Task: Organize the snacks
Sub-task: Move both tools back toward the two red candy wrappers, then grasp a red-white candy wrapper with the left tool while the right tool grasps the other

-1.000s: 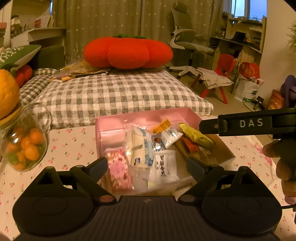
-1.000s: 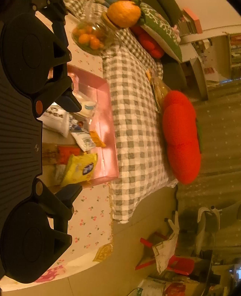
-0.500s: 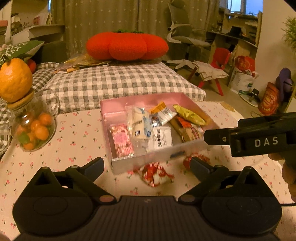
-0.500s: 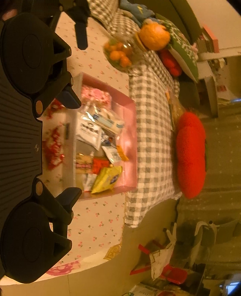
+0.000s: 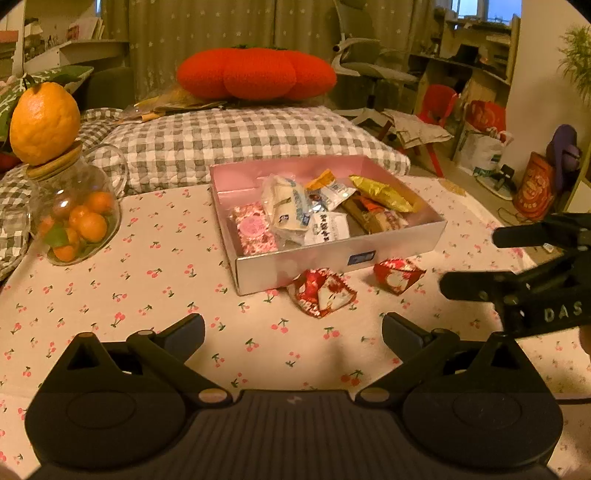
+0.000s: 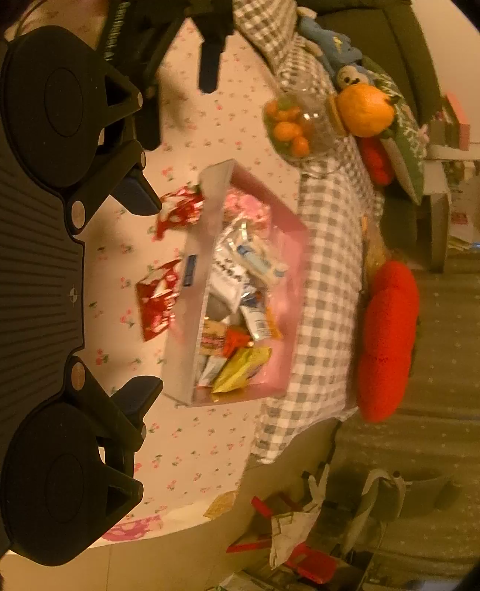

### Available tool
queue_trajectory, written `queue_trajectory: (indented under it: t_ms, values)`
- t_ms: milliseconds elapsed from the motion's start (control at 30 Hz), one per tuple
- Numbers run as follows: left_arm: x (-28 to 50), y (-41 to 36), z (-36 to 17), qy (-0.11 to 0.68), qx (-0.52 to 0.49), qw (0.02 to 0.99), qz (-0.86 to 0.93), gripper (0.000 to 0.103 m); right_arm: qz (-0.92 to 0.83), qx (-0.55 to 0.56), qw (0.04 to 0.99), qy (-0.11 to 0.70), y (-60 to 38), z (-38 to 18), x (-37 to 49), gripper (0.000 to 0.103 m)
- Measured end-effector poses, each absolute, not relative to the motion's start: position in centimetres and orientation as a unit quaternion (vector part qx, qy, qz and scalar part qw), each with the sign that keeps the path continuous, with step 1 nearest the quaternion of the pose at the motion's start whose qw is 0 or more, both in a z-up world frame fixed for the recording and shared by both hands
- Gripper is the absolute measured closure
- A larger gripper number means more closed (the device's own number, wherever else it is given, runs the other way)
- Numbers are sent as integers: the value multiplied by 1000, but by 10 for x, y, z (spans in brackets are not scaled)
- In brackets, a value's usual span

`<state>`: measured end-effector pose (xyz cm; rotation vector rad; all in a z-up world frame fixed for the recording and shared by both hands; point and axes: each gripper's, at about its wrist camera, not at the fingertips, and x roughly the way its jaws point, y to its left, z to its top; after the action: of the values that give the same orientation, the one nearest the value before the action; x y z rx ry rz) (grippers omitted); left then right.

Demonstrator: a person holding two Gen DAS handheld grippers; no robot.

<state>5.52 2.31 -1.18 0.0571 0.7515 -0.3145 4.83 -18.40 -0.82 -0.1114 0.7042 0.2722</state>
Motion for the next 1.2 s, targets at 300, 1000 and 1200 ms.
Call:
queue_trajectory:
  t_ms: [300, 1000, 1200]
  values:
    - [66, 15, -30, 363, 9, 924, -122, 2, 124, -91, 923, 353, -192, -34, 42, 7]
    - [97, -2, -51, 390, -23, 908, -153, 40, 139, -118, 906, 382, -186, -70, 77, 7]
    - [101, 8, -50, 404, -55, 900, -155, 56, 130, -94, 906, 392, -185, -69, 93, 7]
